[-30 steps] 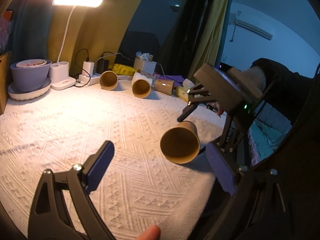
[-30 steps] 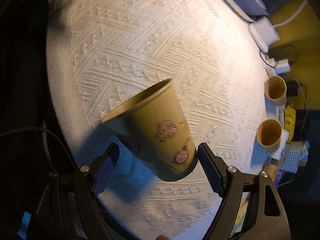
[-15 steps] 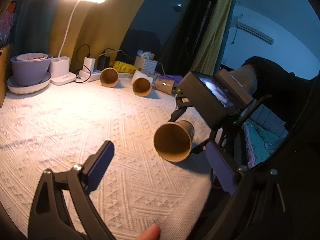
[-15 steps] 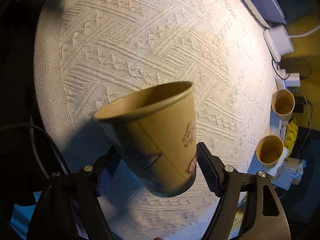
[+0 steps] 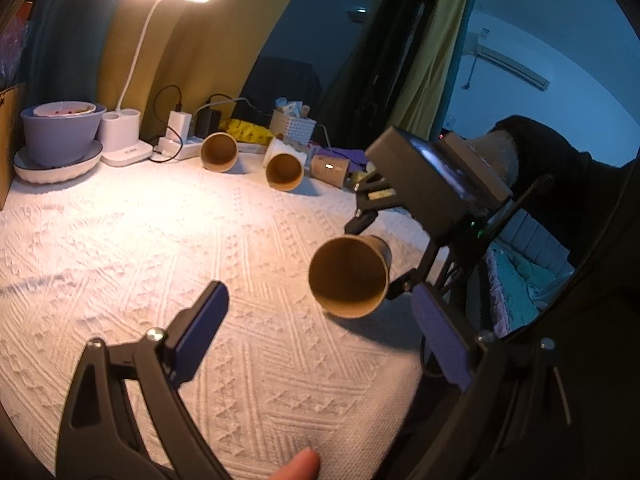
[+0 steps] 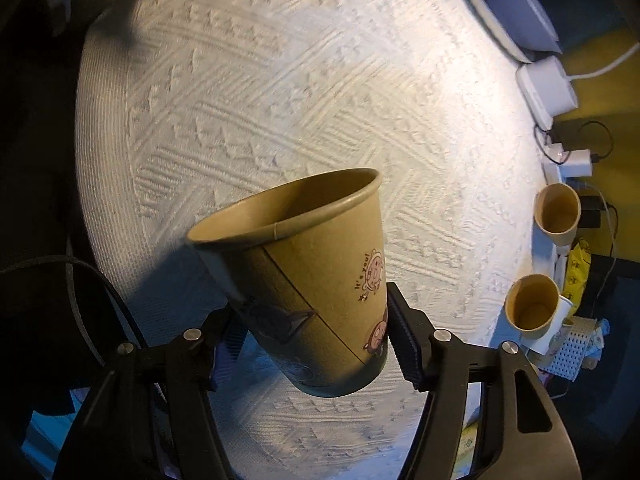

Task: Flip cup upright
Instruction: 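Grasp the cup with the right gripper while the left gripper releases it, then rotate the held cup with the right gripper until its rim points up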

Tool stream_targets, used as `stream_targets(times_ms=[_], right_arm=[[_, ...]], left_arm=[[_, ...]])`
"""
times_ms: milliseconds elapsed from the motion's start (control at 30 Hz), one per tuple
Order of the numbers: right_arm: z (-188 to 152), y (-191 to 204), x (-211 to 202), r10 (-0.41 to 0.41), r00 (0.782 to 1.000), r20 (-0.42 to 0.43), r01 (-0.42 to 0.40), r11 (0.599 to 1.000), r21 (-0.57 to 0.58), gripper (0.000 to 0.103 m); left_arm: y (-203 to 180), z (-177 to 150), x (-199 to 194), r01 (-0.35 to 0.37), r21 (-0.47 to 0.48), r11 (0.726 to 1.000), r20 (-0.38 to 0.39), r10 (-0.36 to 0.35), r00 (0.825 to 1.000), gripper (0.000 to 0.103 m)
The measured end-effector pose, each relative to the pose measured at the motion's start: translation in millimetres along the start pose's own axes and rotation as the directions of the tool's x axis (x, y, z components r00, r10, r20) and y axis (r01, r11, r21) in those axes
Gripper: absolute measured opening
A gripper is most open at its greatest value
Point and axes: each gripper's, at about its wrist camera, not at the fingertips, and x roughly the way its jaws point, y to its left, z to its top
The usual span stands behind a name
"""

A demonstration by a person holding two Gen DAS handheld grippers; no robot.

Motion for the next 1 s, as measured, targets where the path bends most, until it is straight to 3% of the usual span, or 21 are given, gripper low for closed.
stream_targets(times_ms=[167,267,467,567,633,767,1000], right_arm=[[-3.9,-11.3,-8.8,-0.02,0.997,0.07,0.014,0.996,0.084,0.067],[-8.6,-24.2,-18.2,-0.04,0.986,0.164,0.008,0.982,0.189,0.067],[-23.2,-44.2,-32.7,-0.129,0.911,0.392,-0.066,0.893,0.446,0.067],[-29.7,-51.6,-31.6,-0.19,0.864,0.465,-0.131,0.809,0.573,0.067],[-31.8,-56.9,-27.0,-0.227,0.845,0.485,-0.165,0.752,0.639,0.067],[-34.8,-60.9,-17.4,-0.318,0.813,0.487,-0.188,0.648,0.738,0.068],[-51.5,-63.0,-0.7,-0.431,0.767,0.475,-0.297,0.419,0.858,0.068]], left_arm=[[3.7,0.2,1.4,-0.003,-0.014,1.0,-0.001,0.003,1.0,0.094],[5.0,0.2,1.8,-0.011,-0.022,1.0,0.0,0.011,1.0,0.094],[8.5,0.5,3.1,-0.037,-0.047,0.998,-0.001,0.037,0.999,0.094],[10.9,1.1,5.1,-0.05,-0.061,0.997,-0.007,0.05,0.999,0.094],[11.9,1.6,6.0,-0.058,-0.066,0.996,-0.009,0.057,0.998,0.094],[12.7,2.5,6.6,-0.069,-0.075,0.995,-0.009,0.069,0.998,0.094],[15.2,2.5,6.9,-0.073,-0.084,0.994,-0.008,0.073,0.997,0.094]])
